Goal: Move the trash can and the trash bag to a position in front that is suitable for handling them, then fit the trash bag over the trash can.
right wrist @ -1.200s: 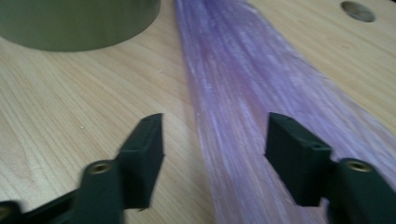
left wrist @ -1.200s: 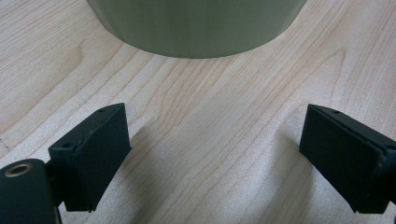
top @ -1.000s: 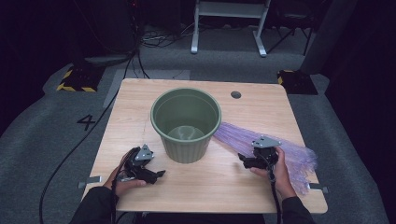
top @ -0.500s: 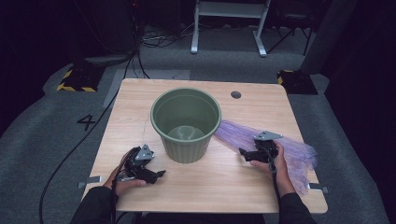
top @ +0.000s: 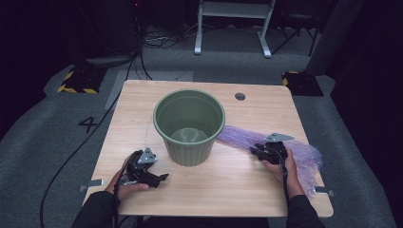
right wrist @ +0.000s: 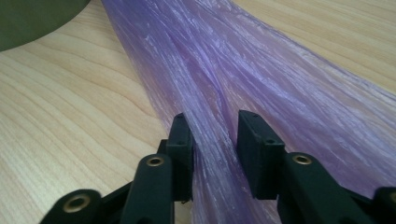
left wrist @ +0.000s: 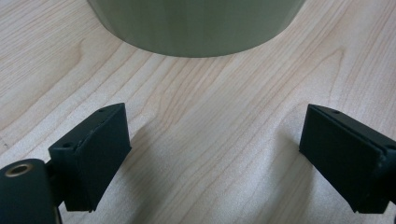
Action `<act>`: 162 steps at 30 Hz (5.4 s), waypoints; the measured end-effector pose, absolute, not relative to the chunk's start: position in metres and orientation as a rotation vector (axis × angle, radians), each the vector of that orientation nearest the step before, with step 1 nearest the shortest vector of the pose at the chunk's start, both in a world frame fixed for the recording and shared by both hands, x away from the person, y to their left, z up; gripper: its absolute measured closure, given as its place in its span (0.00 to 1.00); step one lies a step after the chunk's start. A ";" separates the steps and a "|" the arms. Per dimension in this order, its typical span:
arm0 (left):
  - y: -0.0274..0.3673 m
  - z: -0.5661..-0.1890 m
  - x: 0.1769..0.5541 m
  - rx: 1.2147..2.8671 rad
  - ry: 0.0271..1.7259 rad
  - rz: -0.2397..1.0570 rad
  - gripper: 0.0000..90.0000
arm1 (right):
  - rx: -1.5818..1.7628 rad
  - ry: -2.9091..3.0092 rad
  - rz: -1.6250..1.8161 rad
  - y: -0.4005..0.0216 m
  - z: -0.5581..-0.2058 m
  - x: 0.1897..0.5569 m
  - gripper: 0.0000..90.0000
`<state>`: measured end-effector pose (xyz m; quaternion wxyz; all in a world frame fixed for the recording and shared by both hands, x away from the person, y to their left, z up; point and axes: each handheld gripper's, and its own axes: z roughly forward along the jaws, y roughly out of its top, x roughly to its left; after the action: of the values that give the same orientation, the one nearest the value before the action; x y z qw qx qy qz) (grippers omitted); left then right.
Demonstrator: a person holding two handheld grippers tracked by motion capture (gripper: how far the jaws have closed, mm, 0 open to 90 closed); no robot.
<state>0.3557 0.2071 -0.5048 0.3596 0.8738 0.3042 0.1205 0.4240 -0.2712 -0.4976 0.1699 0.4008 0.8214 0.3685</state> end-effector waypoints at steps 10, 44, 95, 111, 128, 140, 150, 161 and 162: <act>0.206 -0.505 0.351 2.253 0.786 0.316 0.09 | 1.067 2.385 1.044 -0.276 -0.497 0.424 0.78; 0.207 -0.505 0.351 2.257 0.762 0.302 0.09 | 1.072 2.120 1.189 -0.295 -0.464 0.410 1.00; 0.177 -0.505 0.374 2.284 0.766 0.296 0.00 | 1.047 1.819 1.413 -0.319 -0.399 0.397 1.00; 0.169 -0.505 0.380 2.292 0.745 0.289 0.00 | 1.003 1.729 1.542 -0.320 -0.371 0.385 1.00; 0.156 -0.505 0.389 2.292 0.737 0.284 0.00 | 0.849 1.802 1.523 -0.288 -0.354 0.378 1.00; 0.138 -0.505 0.401 2.299 0.717 0.277 0.00 | 0.832 1.840 1.466 -0.274 -0.357 0.384 1.00; 0.144 -0.498 0.399 2.285 0.699 0.278 0.22 | 0.811 1.840 1.433 -0.270 -0.354 0.384 1.00; 0.170 -0.461 0.380 2.181 0.680 0.368 0.18 | 0.707 1.842 1.400 -0.266 -0.337 0.372 1.00; 0.172 -0.456 0.377 2.165 0.677 0.381 0.18 | 0.700 1.842 1.388 -0.265 -0.336 0.371 1.00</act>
<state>0.3771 0.1722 -0.4556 0.4083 0.8592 0.2687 0.1511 0.3710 -0.2654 -0.3357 0.3577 0.2713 0.7137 0.5376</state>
